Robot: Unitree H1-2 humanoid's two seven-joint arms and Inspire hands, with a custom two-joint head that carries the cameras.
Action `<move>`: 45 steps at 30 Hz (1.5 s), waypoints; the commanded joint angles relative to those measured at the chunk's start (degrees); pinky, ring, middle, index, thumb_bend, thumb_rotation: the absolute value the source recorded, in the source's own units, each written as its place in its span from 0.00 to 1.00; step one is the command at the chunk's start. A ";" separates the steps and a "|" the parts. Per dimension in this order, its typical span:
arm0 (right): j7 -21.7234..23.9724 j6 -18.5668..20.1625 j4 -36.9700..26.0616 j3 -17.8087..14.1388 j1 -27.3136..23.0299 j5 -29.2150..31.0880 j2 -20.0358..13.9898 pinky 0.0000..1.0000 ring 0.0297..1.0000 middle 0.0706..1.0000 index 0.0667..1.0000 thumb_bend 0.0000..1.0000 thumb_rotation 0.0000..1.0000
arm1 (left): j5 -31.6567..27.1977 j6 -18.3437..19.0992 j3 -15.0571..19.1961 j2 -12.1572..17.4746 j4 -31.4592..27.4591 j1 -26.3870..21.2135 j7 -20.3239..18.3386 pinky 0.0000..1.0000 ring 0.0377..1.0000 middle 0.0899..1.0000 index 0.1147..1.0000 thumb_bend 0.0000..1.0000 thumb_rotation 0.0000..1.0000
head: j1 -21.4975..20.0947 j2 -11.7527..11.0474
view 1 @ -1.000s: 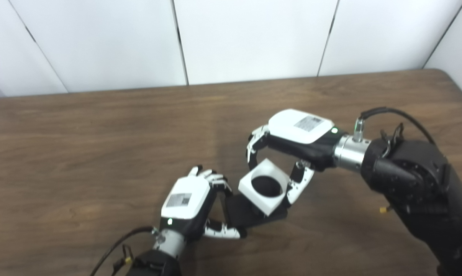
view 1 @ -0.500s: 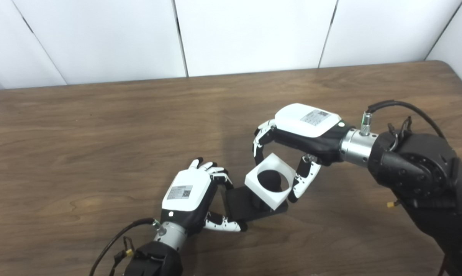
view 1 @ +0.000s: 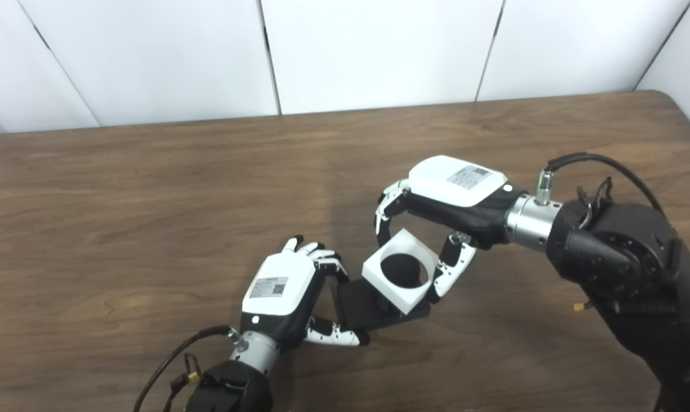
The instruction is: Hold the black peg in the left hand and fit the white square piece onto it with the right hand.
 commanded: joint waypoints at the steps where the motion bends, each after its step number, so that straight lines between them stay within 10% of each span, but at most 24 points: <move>1: -1.05 -0.47 -1.17 -0.18 -0.91 -0.60 0.37 0.79 0.84 0.72 0.45 0.52 0.13 | 1.41 -0.23 -1.26 0.17 1.36 0.94 -2.15 1.00 0.90 0.80 0.42 0.51 0.06 | 0.14 0.05; 45: -4.47 -3.25 7.08 -1.74 -1.04 -0.99 -0.42 0.76 0.84 0.72 0.45 0.52 0.13 | 1.69 -0.26 -1.12 -0.38 0.56 1.18 -2.68 1.00 0.89 0.79 0.42 0.51 0.06 | 0.61 0.86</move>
